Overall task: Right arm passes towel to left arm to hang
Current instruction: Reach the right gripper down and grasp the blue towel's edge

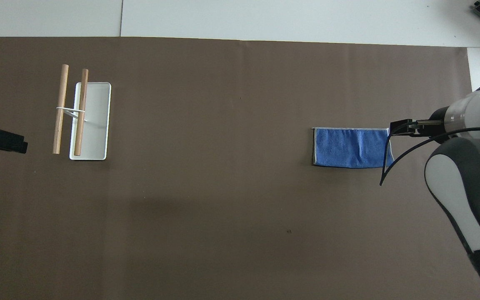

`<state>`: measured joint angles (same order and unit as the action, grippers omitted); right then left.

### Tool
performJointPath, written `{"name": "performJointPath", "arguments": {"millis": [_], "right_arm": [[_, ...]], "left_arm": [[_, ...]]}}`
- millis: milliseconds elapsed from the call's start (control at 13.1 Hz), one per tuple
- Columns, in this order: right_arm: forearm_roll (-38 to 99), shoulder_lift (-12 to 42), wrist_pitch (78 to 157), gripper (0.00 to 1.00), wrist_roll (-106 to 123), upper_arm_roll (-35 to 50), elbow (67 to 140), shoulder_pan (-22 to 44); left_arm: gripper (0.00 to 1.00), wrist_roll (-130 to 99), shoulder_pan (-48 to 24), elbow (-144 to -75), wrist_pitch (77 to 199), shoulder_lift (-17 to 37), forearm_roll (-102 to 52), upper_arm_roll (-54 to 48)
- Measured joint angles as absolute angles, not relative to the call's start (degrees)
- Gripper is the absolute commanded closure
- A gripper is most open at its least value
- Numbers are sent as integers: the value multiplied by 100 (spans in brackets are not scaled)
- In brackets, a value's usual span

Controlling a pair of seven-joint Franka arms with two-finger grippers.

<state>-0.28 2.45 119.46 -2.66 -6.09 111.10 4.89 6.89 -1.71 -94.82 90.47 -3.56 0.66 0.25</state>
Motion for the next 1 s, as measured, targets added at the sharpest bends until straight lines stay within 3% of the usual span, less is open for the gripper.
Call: {"name": "performJointPath", "arguments": {"millis": [690, 996], "right_arm": [[-28, 1267, 14603, 0, 155, -594, 12465, 796], [-28, 1395, 14951, 0, 174, -594, 12696, 795]], "left_arm": [[0, 689, -171, -9482, 9047, -356, 66, 25], [0, 689, -171, -9482, 9047, -356, 66, 25]]}}
